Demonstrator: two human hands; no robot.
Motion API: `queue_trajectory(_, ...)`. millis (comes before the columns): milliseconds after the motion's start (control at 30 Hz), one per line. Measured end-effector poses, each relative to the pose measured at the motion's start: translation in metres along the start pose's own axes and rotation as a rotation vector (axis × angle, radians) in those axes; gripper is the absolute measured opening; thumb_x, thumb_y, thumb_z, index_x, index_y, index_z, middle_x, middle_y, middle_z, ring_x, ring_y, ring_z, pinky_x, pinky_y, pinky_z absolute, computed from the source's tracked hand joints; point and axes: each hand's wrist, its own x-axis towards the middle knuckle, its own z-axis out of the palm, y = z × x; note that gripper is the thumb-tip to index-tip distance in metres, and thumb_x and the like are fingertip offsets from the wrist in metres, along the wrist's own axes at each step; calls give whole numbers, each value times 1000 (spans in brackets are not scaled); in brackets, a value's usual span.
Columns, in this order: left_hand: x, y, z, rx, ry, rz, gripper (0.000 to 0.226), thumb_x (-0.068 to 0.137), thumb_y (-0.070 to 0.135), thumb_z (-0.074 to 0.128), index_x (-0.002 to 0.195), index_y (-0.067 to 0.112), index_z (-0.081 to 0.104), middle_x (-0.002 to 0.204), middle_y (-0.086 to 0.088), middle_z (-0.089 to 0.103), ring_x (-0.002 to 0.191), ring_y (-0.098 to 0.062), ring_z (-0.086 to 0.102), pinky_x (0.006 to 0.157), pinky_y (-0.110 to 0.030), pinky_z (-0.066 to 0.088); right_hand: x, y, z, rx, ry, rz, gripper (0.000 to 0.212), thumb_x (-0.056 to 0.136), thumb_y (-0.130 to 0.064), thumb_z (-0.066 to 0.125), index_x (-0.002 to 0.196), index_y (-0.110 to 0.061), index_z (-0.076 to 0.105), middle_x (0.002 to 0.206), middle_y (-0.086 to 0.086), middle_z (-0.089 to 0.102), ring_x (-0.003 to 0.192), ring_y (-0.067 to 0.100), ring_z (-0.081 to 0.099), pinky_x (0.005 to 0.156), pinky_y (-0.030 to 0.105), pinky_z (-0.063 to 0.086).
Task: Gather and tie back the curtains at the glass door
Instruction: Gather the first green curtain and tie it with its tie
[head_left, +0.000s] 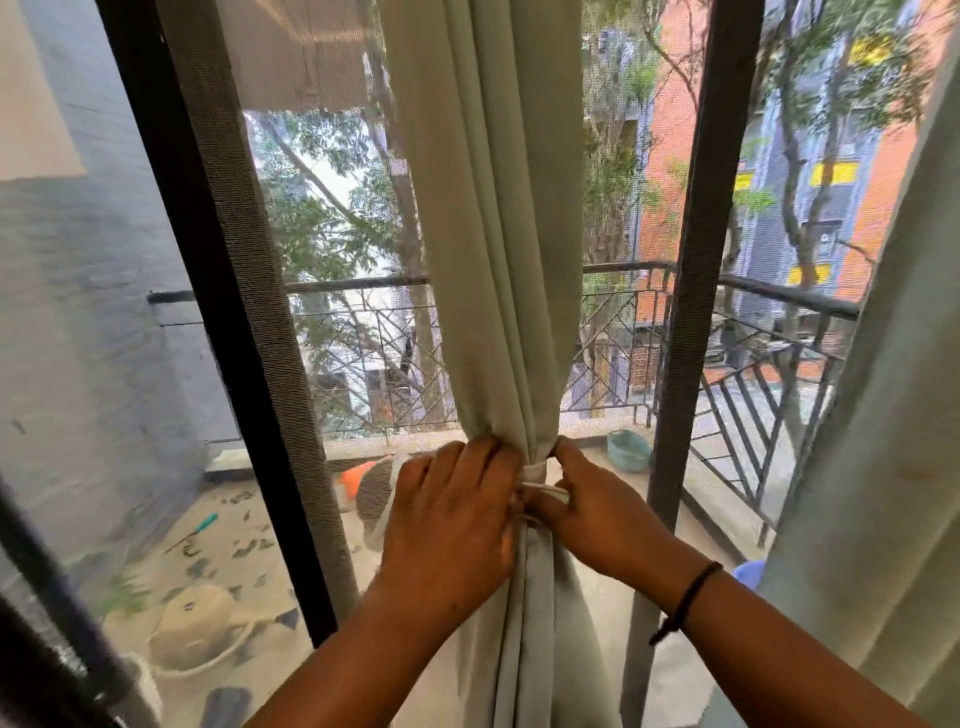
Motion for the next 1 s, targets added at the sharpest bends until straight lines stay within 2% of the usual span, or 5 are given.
queue_trajectory(367, 24, 2, -7, 114, -84, 150, 31, 73, 47, 54, 94, 27, 65, 82, 6, 62, 81, -21, 54, 75, -37, 28, 3, 8, -24, -115, -44, -38, 38, 85, -47, 62, 120, -36, 53, 99, -7, 66, 69, 6, 54, 77, 37, 54)
queue_trajectory(500, 33, 2, -9, 147, -165, 198, 40, 61, 63, 60, 79, 27, 66, 76, 5, 57, 84, -21, 50, 77, -38, 25, 5, -1, -44, -263, -81, -48, 20, 80, -55, 62, 84, -34, 64, 66, -13, 58, 60, 1, 53, 68, 31, 52)
queue_trajectory(667, 42, -2, -9, 159, -277, 199, 44, 51, 69, 67, 79, 35, 69, 78, 10, 59, 83, -19, 54, 74, -34, 22, 4, -12, -65, -353, -155, -68, 12, 87, -43, 59, 86, -35, 69, 59, -14, 59, 62, -2, 59, 67, 26, 48)
queue_trajectory(833, 40, -16, -11, 173, -297, 142, 43, 84, 58, 46, 114, 31, 59, 113, 9, 52, 115, -22, 40, 83, -39, 15, 4, -12, -90, -406, -117, -107, 18, 85, -50, 59, 89, -36, 69, 70, -14, 61, 72, 4, 60, 70, 29, 50)
queue_trajectory(1000, 32, -36, -4, 103, -269, 109, 34, 62, 61, 47, 76, 36, 66, 81, 11, 60, 77, -19, 57, 71, -35, 30, 4, 10, -112, -169, -187, 27, 26, 67, -48, 75, 77, -25, 71, 72, -7, 65, 64, -2, 57, 57, 14, 41)
